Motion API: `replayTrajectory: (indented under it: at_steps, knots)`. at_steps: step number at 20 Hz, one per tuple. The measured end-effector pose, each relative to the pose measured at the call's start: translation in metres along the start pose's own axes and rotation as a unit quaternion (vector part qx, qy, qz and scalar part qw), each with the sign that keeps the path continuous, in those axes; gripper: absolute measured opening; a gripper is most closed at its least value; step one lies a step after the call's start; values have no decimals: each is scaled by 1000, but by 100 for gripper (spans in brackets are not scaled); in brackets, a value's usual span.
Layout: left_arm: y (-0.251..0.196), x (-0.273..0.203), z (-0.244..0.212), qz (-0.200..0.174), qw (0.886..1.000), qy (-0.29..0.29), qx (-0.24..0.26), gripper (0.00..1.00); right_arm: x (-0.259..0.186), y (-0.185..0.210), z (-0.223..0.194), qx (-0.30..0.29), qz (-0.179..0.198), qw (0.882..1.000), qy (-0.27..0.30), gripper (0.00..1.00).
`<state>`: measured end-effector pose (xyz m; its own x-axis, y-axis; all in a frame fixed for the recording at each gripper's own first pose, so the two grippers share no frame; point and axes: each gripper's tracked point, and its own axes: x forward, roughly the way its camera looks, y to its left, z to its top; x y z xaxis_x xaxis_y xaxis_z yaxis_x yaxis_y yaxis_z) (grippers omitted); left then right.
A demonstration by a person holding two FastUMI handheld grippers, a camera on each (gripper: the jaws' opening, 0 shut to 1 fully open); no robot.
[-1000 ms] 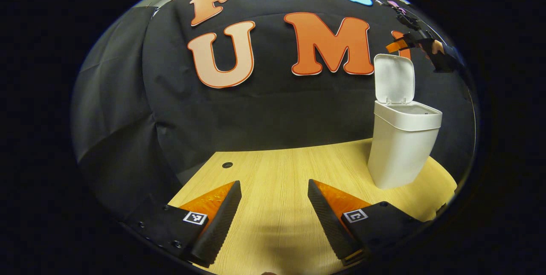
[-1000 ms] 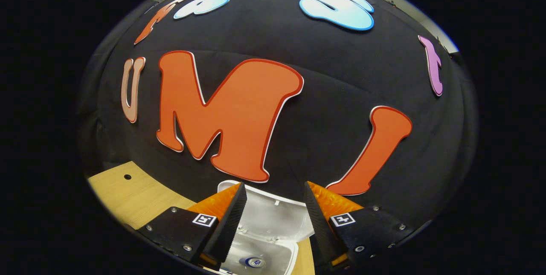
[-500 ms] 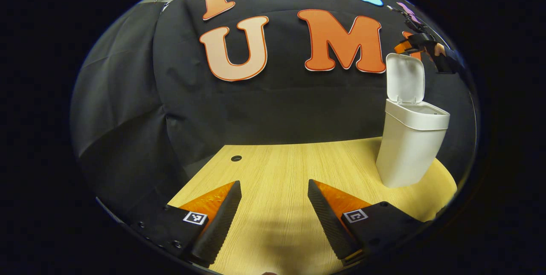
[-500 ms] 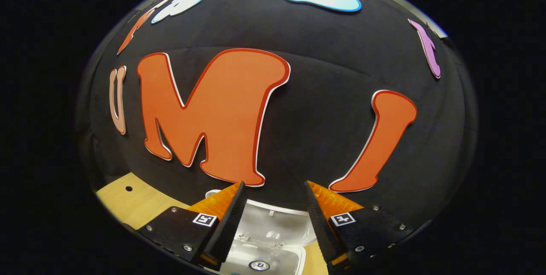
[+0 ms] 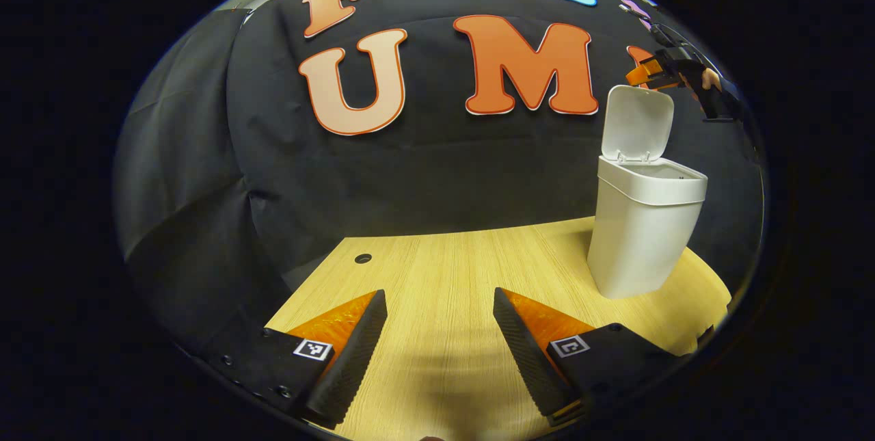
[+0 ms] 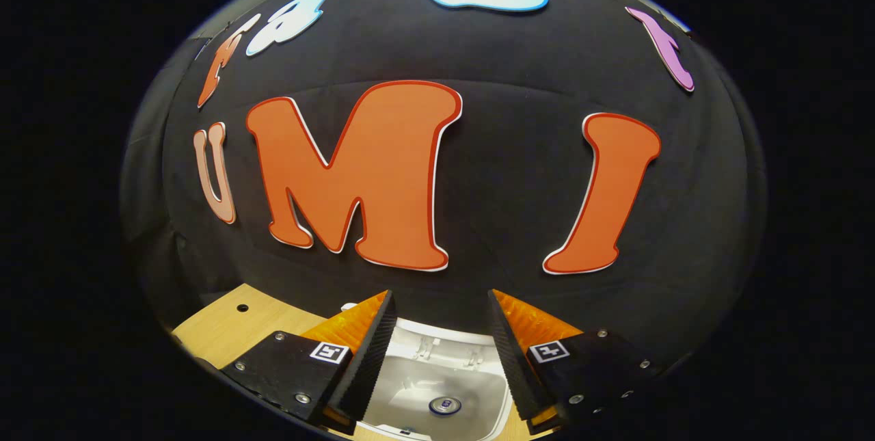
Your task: Press the lid of the desktop garbage bin to open it, pick up the crumpled paper on the desktop and throw it into the bin, then pick up the pop can on the desktop and drop it into the bin, and finally close the garbage bin lid.
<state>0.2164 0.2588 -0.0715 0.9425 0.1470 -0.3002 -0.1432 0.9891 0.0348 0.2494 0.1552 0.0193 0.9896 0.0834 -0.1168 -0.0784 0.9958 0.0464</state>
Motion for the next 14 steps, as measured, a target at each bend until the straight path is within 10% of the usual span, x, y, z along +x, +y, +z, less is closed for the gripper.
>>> replayTrajectory:
  at_steps: [14]
  knots:
    - [-13, -4, -5, -21, 1000, 19, 9, 99, -16, 22, -107, 32, 27, 996, 83, 79]
